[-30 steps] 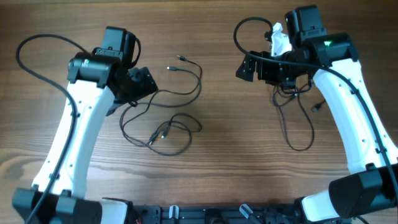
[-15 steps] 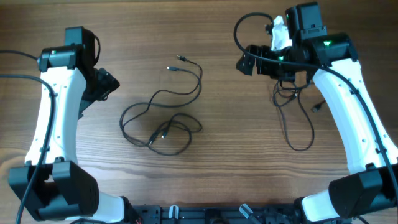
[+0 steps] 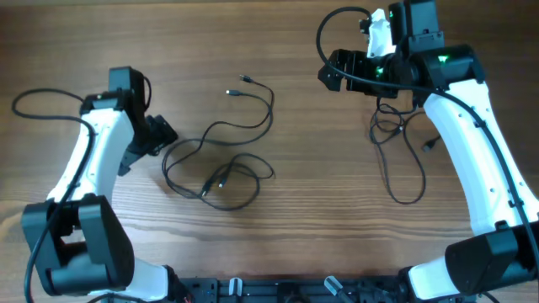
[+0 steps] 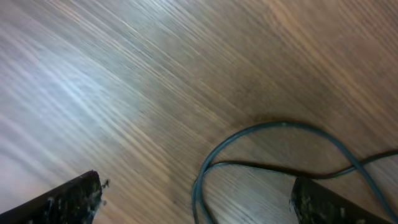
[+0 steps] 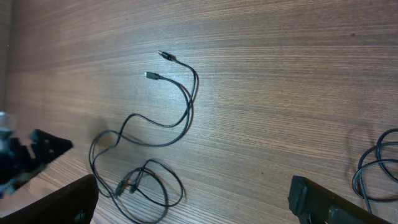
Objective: Untangle cables
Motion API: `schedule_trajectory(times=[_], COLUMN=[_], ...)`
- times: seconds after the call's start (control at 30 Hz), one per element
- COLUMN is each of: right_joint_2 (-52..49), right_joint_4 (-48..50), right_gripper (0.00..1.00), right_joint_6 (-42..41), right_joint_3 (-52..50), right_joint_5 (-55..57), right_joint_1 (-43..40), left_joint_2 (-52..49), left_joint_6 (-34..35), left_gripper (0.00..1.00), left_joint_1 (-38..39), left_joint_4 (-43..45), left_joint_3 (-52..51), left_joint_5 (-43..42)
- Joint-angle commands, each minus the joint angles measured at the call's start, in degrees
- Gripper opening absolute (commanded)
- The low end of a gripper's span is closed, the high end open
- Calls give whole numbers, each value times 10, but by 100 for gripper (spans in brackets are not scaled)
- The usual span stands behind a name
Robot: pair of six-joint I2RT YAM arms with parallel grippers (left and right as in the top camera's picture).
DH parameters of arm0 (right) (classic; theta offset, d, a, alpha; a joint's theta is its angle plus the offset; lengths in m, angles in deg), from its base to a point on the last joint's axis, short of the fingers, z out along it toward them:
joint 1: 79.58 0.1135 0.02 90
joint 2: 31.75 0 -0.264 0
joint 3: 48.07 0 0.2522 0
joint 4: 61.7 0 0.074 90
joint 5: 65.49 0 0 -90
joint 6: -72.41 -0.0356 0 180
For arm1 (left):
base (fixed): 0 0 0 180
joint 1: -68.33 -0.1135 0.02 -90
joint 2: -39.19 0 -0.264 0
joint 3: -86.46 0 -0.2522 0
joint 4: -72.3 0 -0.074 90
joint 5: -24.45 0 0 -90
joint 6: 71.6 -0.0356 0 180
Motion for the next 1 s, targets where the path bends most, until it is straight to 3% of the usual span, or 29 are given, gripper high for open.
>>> schedule_trajectory(times=[0.0,0.4,0.6,0.97], right_joint_2=[-3,-3,-3,-3], right_joint_4=[2,2,2,2], right_gripper=[100,100,100,100], right_joint_6=[-3,-3,-3,-3], right_joint_3=[1,1,1,1], right_joint_5=[4,4,4,4], right_joint_1=[2,2,2,1], left_joint_2=[-7,-9,-11,-61], left_joint_6=[-14,-13,-14,-13], left_gripper=[99,95,77,74], left_joint_1=[0,-1,-1,-1], left_joint_4=[54,122,126,159], left_joint_3=[-52,-100,-100,-100], left_joint_5=[-53,-32,-32,-32])
